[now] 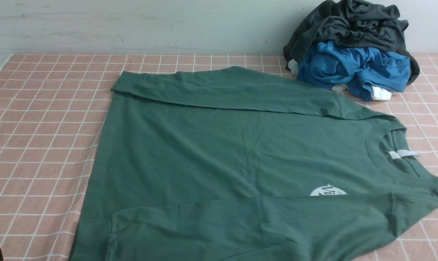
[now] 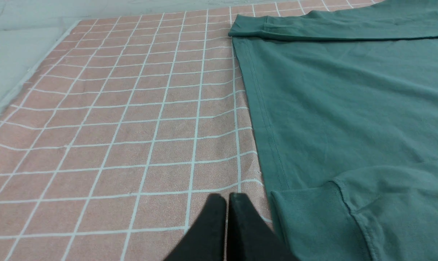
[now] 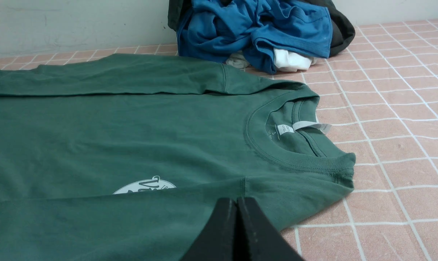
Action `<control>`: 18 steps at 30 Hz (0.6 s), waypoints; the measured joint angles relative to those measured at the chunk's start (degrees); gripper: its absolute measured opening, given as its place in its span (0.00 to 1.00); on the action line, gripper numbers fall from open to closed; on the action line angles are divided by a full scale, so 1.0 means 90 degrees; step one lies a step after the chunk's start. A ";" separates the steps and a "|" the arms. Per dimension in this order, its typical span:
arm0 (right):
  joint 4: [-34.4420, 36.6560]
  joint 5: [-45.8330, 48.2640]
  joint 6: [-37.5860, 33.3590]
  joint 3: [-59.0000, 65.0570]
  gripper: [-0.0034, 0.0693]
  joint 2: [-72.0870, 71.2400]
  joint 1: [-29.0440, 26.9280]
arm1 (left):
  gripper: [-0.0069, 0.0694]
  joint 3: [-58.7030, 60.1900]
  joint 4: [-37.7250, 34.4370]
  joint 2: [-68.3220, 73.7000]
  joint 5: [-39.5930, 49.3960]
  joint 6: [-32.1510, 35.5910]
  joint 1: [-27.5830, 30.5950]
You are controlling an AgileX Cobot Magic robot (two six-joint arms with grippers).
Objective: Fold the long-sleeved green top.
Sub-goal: Use the left arm to clamp the cuff closest to it
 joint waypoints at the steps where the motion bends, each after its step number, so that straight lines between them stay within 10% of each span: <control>1: 0.0000 0.0000 0.0000 0.0000 0.03 0.0000 0.0000 | 0.09 0.0000 0.0000 0.0000 0.0000 0.0000 0.0000; 18: 0.0000 0.0000 0.0000 0.0000 0.03 0.0000 0.0000 | 0.09 0.0000 0.0000 0.0000 0.0000 0.0000 -0.0165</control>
